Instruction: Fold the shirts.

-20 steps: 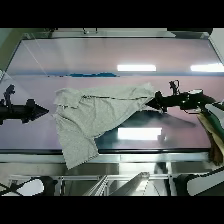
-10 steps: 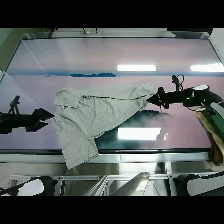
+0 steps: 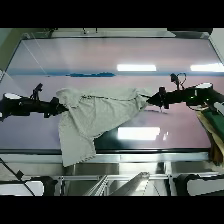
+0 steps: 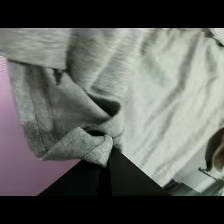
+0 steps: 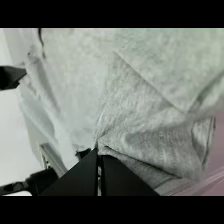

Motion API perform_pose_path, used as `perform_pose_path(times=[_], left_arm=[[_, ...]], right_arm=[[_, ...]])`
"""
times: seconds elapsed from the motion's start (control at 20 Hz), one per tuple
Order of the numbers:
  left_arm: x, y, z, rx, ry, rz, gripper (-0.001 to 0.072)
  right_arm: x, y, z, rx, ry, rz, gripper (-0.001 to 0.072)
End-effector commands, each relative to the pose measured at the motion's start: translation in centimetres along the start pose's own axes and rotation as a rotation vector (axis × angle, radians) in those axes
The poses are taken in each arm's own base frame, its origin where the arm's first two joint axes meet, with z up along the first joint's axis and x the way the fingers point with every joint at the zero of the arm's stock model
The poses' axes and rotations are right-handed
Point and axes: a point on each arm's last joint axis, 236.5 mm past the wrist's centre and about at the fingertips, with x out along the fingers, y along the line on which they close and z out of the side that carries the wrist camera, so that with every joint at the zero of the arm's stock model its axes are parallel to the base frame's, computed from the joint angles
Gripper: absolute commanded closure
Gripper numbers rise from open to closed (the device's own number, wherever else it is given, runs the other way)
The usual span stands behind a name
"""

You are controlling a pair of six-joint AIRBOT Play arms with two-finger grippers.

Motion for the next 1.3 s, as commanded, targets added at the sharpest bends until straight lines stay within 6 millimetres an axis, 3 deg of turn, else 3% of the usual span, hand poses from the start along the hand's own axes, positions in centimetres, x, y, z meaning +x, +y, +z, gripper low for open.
perform_pose_path(times=[0.0, 0.1, 0.15, 0.25, 0.35, 0.45, 0.5, 0.6, 0.65, 0.75, 0.85, 0.9, 0.95, 1.05, 1.15, 1.2, 1.25], left_arm=[[-6.3, -10.0, -0.5, 0.142, -0.045, -0.21, 0.0703], [-14.6, -19.4, -1.9, 0.326, -0.226, -0.385, 0.0702], [-19.6, -24.8, -4.1, 0.455, -0.338, -0.483, 0.0702], [-28.9, -33.7, -10.4, 0.757, -0.613, -0.57, 0.07], [-35.7, -40.0, -15.6, 0.967, -0.994, -0.428, 0.0693], [-39.9, -43.3, -17.9, 1.061, -1.355, -0.088, 0.0685], [-42.0, -43.4, -18.1, 1.038, -1.505, 0.105, 0.0684], [-45.1, -41.0, -16.2, 0.855, -1.617, 0.269, 0.0684], [-45.0, -39.5, -14.6, 0.799, -1.567, 0.231, 0.0684], [-42.8, -36.3, -10.9, 0.772, -1.369, 0.066, 0.0685], [-42.0, -32.1, -6.8, 0.716, -1.247, -0.082, 0.0686], [-40.8, -29.2, -4.2, 0.659, -1.179, -0.114, 0.0686], [-38.4, -25.9, -1.6, 0.593, -1.08, -0.107, 0.0686], [-29.6, -19.3, 2.5, 0.479, -0.803, -0.078, 0.0685], [-18.1, -12.9, 5.9, 0.412, -0.548, 0.0, 0.0683], [-13.1, -9.8, 7.0, 0.381, -0.456, 0.049, 0.0604], [-8.6, -6.7, 7.9, 0.358, -0.374, 0.109, 0.0304]], right_arm=[[-2.9, 7.5, -3.1, -0.187, 0.039, 0.087, 0.0699], [-6.3, 15.1, -4.5, -0.394, -0.086, 0.135, 0.0699], [-8.3, 19.7, -5.9, -0.528, -0.163, 0.185, 0.0698], [-13.3, 29.4, -10.5, -0.844, -0.354, 0.283, 0.0698], [-18.4, 37.0, -15.1, -1.123, -0.629, 0.246, 0.0698], [-23.3, 40.4, -16.5, -1.268, -0.955, 0.0, 0.07], [-25.3, 41.0, -16.7, -1.281, -1.067, -0.113, 0.0701], [-27.6, 40.5, -15.0, -1.242, -1.157, -0.223, 0.07], [-27.6, 39.4, -13.2, -1.197, -1.13, -0.225, 0.07], [-26.3, 35.4, -7.7, -1.037, -1.004, -0.18, 0.07], [-22.1, 30.3, -2.4, -0.866, -0.811, -0.082, 0.07], [-19.2, 27.6, -0.2, -0.791, -0.724, -0.051, 0.07], [-16.0, 24.9, 1.7, -0.713, -0.636, -0.026, 0.07], [-8.5, 19.2, 4.6, -0.601, -0.474, -0.013, 0.0699], [-1.4, 12.9, 7.3, -0.495, -0.376, -0.047, 0.0699], [1.6, 9.8, 8.3, -0.433, -0.351, -0.075, 0.0699], [4.1, 6.6, 8.9, -0.379, -0.33, -0.11, 0.0692]])
